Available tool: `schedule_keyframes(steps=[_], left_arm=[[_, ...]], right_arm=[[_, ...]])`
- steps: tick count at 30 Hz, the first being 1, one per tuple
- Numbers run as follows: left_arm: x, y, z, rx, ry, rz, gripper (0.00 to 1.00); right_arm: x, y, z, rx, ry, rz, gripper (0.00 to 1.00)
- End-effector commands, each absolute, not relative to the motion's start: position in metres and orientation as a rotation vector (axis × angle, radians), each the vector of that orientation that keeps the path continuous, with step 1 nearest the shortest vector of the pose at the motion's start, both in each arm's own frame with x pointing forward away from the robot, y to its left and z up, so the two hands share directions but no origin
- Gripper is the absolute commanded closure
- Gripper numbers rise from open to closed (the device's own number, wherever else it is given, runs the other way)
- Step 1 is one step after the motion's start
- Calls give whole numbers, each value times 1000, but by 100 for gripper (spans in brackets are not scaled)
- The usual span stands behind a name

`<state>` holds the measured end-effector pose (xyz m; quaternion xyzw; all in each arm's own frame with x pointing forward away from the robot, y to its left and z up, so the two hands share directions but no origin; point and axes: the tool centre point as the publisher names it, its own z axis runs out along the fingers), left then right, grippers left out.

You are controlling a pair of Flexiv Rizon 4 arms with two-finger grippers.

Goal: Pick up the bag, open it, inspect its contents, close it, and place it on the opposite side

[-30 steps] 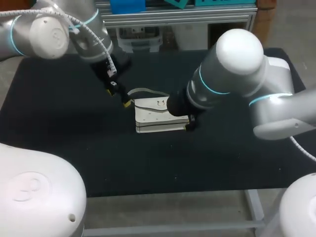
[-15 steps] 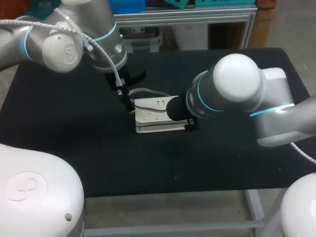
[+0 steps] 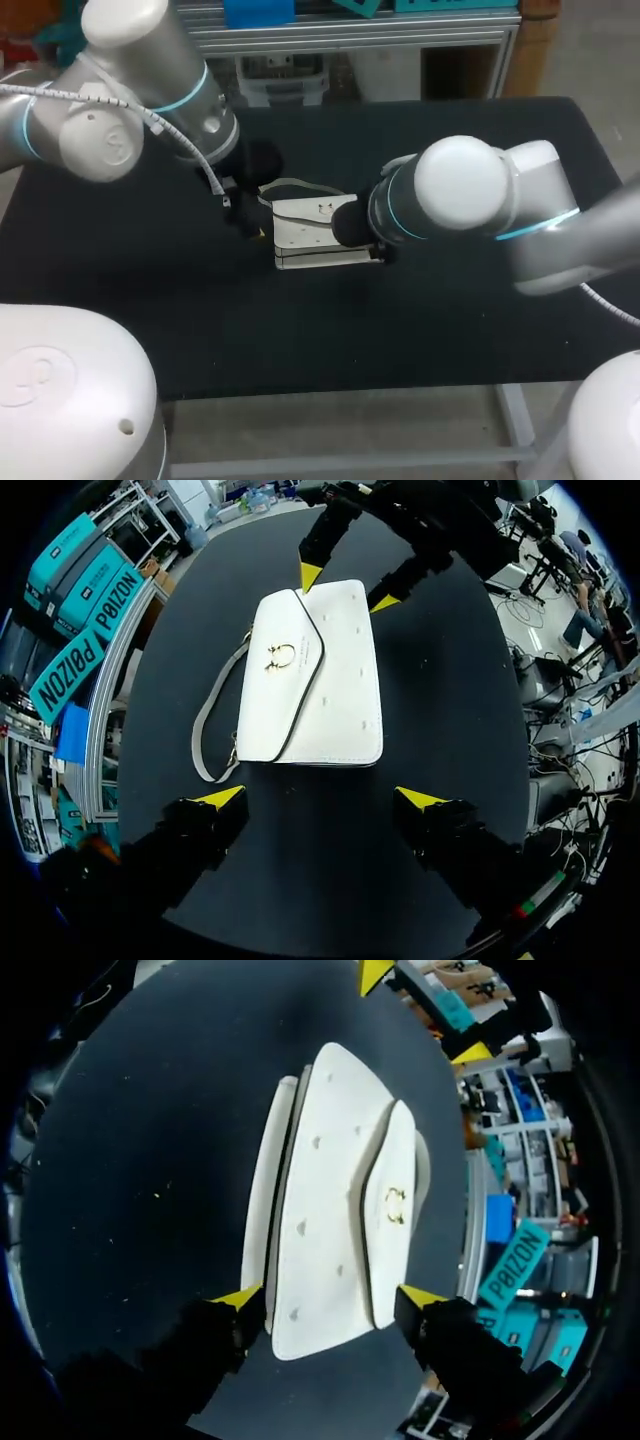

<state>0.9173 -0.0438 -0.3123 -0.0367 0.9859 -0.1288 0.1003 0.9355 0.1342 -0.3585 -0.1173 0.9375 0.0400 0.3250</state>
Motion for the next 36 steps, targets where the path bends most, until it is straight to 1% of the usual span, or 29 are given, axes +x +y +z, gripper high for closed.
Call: schedule_keyframes(steps=[1, 5, 6, 10, 14, 15, 16, 18, 19, 28, 36], left_arm=[[917, -43, -317, -81, 2913, -408, 0], [918, -45, -320, -69, 2921, -392, 0], [918, -45, -321, -64, 2924, -388, 0], [918, -45, -324, -39, 2933, -381, 0], [916, -46, -327, -11, 2939, -357, 0], [916, -46, -328, 2, 2938, -355, 0], [916, -46, -328, 8, 2938, -356, 0], [916, -46, -329, 21, 2936, -364, 0], [917, -47, -329, 25, 2938, -370, 0], [919, -58, -327, 105, 2918, -421, 0], [912, -73, -329, 286, 2786, -558, 0]], right_arm=[[941, 141, -363, -294, 2440, 94, 27], [943, 141, -363, -291, 2433, 95, 39], [943, 141, -364, -292, 2432, 95, 44], [945, 141, -370, -294, 2436, 97, 47], [945, 141, -373, -293, 2440, 102, 56], [945, 141, -373, -293, 2440, 103, 62], [944, 141, -373, -293, 2439, 103, 72], [943, 141, -373, -293, 2438, 101, 87], [941, 140, -374, -292, 2438, 99, 100], [928, 146, -379, -293, 2442, 97, 100], [917, 158, -381, -236, 2442, 86, 100]])
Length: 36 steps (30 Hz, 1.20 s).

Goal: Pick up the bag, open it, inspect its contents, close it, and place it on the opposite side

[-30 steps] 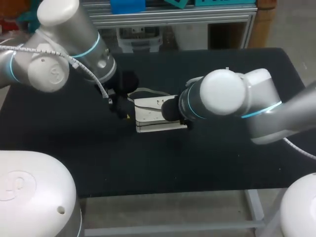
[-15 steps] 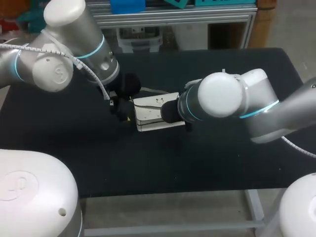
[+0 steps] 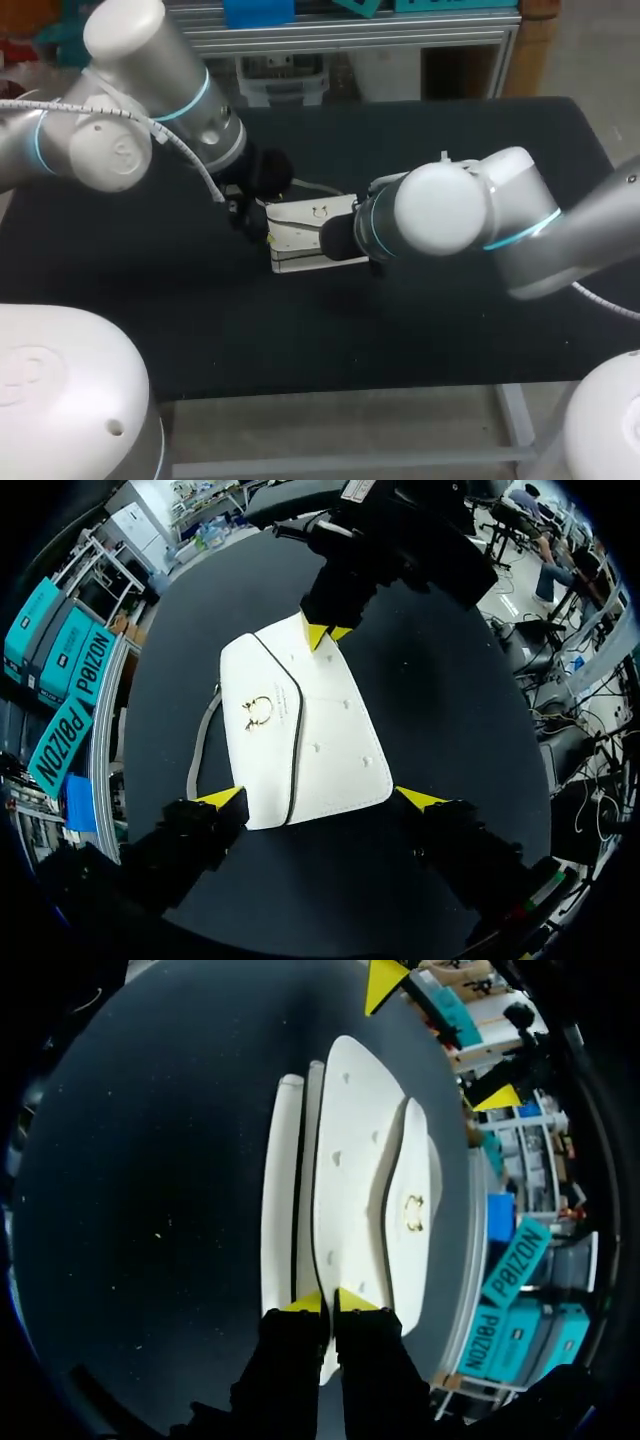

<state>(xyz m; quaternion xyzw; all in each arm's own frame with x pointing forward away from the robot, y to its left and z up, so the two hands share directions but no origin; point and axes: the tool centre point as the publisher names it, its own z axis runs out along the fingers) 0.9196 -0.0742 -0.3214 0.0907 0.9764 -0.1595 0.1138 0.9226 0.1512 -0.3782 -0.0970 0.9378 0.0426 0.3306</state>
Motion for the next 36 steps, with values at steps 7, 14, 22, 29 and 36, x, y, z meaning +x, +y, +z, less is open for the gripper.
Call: schedule_keyframes(steps=[7, 14, 22, 29, 36], left_arm=[[913, -74, -327, 259, 2780, -599, 0], [909, -78, -331, 316, 2706, -620, 0], [911, -89, -336, 428, 2512, -668, 54], [918, -96, -347, 490, 2413, -707, 45], [926, -103, -355, 537, 2371, -726, 51]], right_arm=[[917, 158, -381, -236, 2442, 86, 100], [917, 158, -381, -236, 2442, 86, 100], [917, 158, -381, -236, 2442, 86, 100], [917, 158, -381, -236, 2442, 86, 100], [917, 158, -381, -236, 2442, 86, 100]])
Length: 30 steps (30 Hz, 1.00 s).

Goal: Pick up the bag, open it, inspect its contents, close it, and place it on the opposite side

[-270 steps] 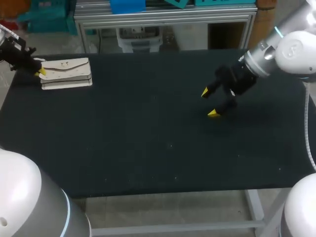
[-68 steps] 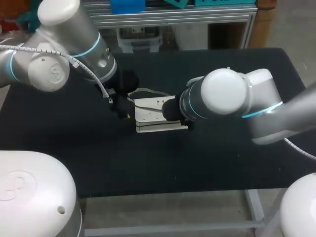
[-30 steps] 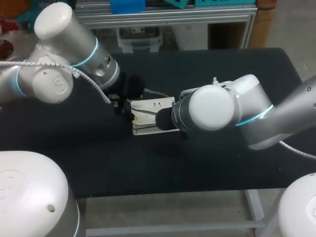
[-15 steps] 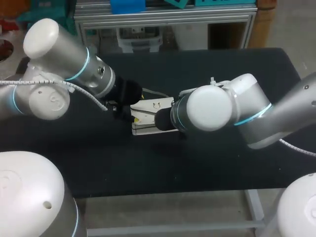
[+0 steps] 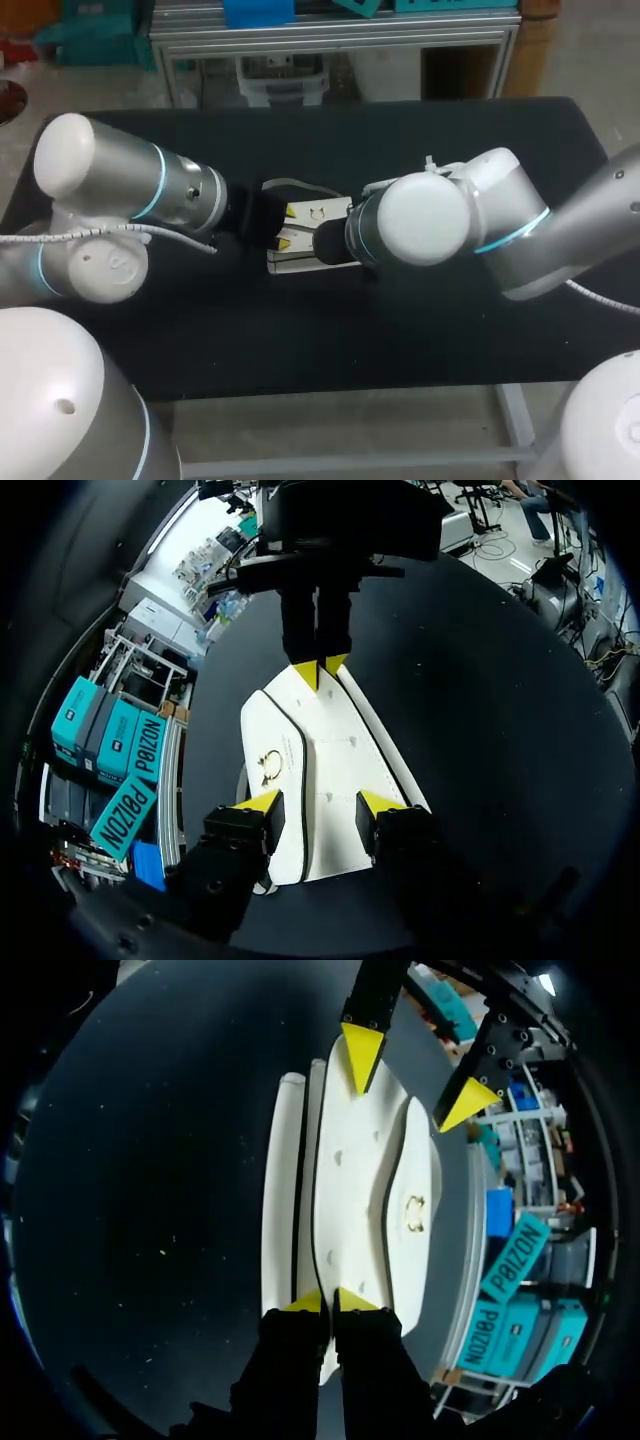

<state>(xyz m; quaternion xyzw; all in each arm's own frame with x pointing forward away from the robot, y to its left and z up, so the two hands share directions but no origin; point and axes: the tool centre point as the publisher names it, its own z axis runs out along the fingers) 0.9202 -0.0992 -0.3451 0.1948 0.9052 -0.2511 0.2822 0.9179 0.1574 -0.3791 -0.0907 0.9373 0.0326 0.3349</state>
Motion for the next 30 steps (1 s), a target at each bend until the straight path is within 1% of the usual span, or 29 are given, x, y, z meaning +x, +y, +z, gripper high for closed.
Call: schedule_keyframes(steps=[1, 9, 10, 14, 15, 17, 18, 30], left_arm=[[927, -103, -355, 551, 2369, -731, 51], [932, -114, -358, 592, 2299, -714, 52], [934, -116, -358, 589, 2286, -707, 53], [943, -119, -358, 563, 2280, -694, 64], [945, -119, -357, 556, 2285, -695, 69], [949, -118, -356, 539, 2293, -687, 88], [950, -117, -355, 533, 2295, -686, 100], [954, -111, -339, 519, 2321, -729, 100]], right_arm=[[917, 158, -381, -236, 2442, 86, 100], [917, 158, -381, -236, 2442, 86, 100], [917, 158, -381, -236, 2442, 86, 100], [917, 158, -381, -236, 2442, 86, 100], [917, 158, -381, -236, 2442, 86, 100], [917, 158, -381, -236, 2442, 86, 100], [917, 158, -381, -236, 2442, 86, 100], [917, 158, -381, -236, 2442, 86, 100]])
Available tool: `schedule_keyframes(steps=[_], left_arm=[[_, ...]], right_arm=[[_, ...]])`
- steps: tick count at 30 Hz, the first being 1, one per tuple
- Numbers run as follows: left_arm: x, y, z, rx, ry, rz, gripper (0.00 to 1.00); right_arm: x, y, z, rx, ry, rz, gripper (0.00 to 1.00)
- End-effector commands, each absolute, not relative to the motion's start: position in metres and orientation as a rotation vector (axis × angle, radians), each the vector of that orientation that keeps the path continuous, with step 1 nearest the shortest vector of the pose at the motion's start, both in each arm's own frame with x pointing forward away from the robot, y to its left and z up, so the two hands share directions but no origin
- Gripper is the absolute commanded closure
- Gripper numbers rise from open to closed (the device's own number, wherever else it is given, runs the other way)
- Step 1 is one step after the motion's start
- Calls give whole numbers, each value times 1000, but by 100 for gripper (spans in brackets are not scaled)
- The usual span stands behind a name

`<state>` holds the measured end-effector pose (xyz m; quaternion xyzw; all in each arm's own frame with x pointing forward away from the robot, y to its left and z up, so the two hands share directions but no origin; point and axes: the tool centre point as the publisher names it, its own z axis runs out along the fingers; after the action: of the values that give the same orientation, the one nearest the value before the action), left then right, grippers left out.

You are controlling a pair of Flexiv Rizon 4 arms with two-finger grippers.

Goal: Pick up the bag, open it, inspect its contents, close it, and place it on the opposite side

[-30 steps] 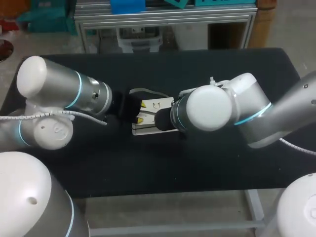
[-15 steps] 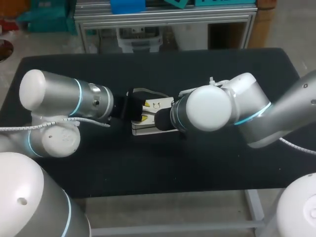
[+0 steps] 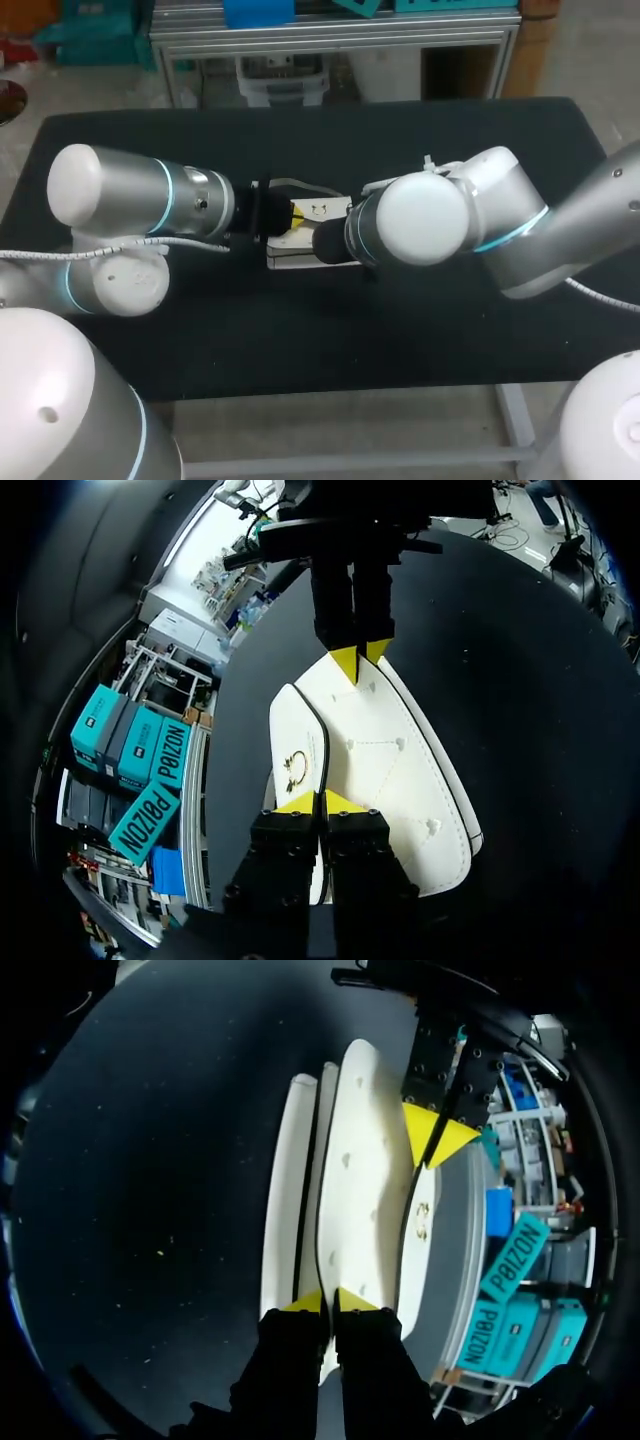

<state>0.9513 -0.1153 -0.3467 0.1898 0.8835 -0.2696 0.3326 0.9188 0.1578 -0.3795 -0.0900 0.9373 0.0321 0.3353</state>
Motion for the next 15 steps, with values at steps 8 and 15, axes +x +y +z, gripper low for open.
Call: schedule_keyframes(steps=[8, 15], left_arm=[[974, -108, -317, 473, 2472, -850, 100], [1000, -106, -307, 362, 2621, -898, 100]], right_arm=[[917, 158, -381, -236, 2442, 86, 100], [917, 158, -381, -236, 2442, 86, 100]])
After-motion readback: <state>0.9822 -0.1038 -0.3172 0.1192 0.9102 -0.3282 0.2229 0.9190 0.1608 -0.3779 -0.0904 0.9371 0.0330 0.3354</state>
